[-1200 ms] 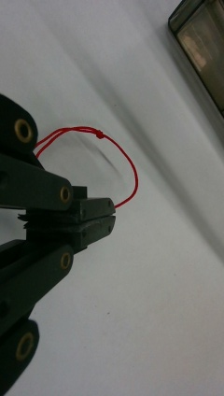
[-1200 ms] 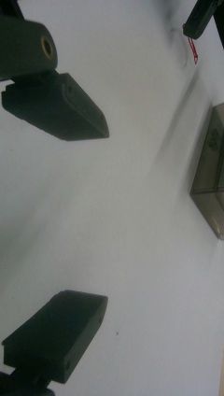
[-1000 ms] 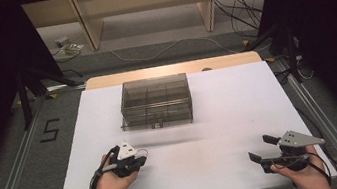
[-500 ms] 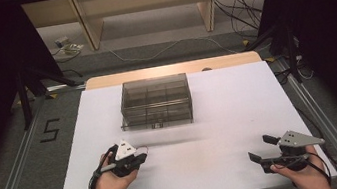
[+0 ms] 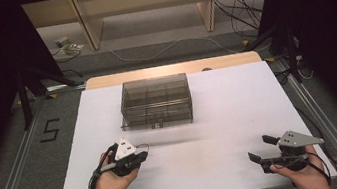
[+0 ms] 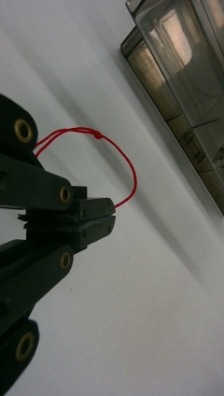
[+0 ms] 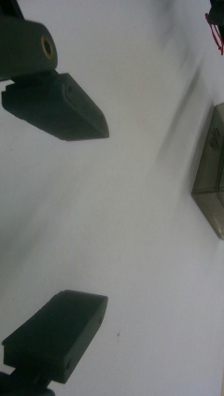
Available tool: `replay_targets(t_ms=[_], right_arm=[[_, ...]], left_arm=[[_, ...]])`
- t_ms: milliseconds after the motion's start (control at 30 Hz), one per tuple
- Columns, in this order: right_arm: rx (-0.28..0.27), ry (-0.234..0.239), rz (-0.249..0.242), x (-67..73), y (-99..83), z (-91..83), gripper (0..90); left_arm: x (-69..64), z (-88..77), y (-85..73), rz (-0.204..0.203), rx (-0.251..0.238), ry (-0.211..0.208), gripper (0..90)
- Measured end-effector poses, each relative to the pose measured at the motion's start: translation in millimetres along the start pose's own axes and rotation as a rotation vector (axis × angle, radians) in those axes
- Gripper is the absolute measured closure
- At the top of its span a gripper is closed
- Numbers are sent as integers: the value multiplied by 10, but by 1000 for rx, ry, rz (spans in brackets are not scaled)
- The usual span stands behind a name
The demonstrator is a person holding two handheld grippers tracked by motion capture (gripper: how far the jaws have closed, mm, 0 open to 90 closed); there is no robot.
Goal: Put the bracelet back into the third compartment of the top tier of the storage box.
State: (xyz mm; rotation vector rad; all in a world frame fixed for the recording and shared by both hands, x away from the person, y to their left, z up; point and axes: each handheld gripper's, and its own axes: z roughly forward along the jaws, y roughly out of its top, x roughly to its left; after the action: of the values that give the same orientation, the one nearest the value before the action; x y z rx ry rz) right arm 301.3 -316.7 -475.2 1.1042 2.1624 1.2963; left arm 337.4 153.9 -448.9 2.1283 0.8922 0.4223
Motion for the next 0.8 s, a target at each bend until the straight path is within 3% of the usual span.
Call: replay_targets(t_ms=[800], right_arm=[[3, 0, -3, 8, -4, 7, 168]], left_arm=[[-111, 12, 197, 32, -30, -21, 899]])
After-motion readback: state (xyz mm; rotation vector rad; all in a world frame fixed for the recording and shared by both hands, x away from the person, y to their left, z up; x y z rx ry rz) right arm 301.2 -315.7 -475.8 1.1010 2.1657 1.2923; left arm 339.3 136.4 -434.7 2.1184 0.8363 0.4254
